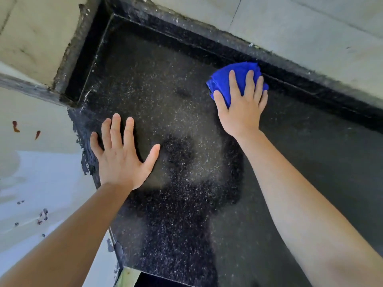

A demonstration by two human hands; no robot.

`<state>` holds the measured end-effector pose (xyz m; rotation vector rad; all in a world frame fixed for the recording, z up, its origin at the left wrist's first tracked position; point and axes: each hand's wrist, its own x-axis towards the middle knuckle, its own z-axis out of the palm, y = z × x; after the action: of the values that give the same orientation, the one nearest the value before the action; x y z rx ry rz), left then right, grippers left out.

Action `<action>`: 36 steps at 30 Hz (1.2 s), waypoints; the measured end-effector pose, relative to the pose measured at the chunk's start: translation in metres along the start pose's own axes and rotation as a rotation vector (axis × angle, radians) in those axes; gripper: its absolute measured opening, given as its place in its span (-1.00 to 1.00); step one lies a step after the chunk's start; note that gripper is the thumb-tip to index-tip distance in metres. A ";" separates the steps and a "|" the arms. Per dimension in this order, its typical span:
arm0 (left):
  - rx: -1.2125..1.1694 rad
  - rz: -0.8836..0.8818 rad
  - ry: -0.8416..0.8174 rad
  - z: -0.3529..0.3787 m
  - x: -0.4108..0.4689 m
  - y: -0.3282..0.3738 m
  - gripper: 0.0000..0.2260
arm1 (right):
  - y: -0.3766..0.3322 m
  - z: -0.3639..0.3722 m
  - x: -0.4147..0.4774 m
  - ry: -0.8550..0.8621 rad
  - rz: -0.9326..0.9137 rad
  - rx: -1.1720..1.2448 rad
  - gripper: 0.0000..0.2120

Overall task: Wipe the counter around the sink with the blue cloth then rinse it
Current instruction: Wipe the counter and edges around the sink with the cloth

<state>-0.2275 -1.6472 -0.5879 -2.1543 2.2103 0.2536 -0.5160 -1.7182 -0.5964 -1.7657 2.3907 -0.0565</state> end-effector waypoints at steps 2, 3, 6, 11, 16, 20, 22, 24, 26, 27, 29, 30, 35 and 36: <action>-0.002 0.006 0.004 0.001 0.000 0.000 -0.23 | 0.027 -0.009 -0.005 -0.028 -0.096 -0.064 -0.34; -0.007 0.005 0.007 0.001 0.000 0.000 -0.24 | 0.043 -0.013 -0.008 -0.048 -0.111 -0.085 -0.33; -0.022 0.009 0.017 0.001 -0.001 0.000 -0.24 | 0.101 -0.022 -0.031 -0.095 0.067 -0.069 -0.31; -0.033 0.018 0.020 0.000 -0.002 0.002 -0.23 | 0.160 -0.030 -0.066 -0.144 0.359 -0.049 -0.29; -0.019 0.021 0.010 0.000 -0.001 0.002 -0.23 | 0.113 -0.020 -0.072 -0.116 0.229 -0.043 -0.31; -0.009 0.016 0.014 0.002 0.001 0.001 -0.23 | 0.037 -0.005 -0.089 -0.103 -0.261 -0.022 -0.38; -0.026 0.016 0.020 0.002 0.000 0.001 -0.25 | -0.003 0.001 -0.081 -0.113 -0.495 -0.031 -0.41; -0.056 0.017 0.024 0.002 -0.001 0.001 -0.26 | -0.035 0.003 -0.064 -0.132 -0.609 -0.053 -0.41; -0.062 0.027 0.011 0.003 -0.002 -0.001 -0.26 | -0.055 0.002 -0.049 -0.164 -0.590 -0.082 -0.40; -0.060 0.039 0.004 0.002 -0.002 -0.002 -0.25 | -0.059 0.001 -0.045 -0.170 -0.559 -0.099 -0.39; -0.061 0.057 0.000 -0.001 -0.004 -0.004 -0.27 | -0.061 -0.001 -0.045 -0.148 -0.531 -0.128 -0.37; -0.067 0.060 0.010 -0.004 -0.007 -0.007 -0.30 | -0.059 -0.003 -0.049 -0.125 -0.525 -0.130 -0.35; -0.052 0.011 0.092 -0.018 -0.035 -0.045 -0.34 | -0.046 -0.008 -0.061 -0.076 -0.590 -0.205 -0.30; -0.030 -0.007 0.072 -0.019 -0.039 -0.056 -0.32 | -0.045 -0.009 -0.059 -0.078 -0.617 -0.211 -0.30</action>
<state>-0.1685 -1.6130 -0.5684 -2.2208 2.2498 0.2131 -0.4576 -1.6760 -0.5750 -2.4849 1.7668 0.1902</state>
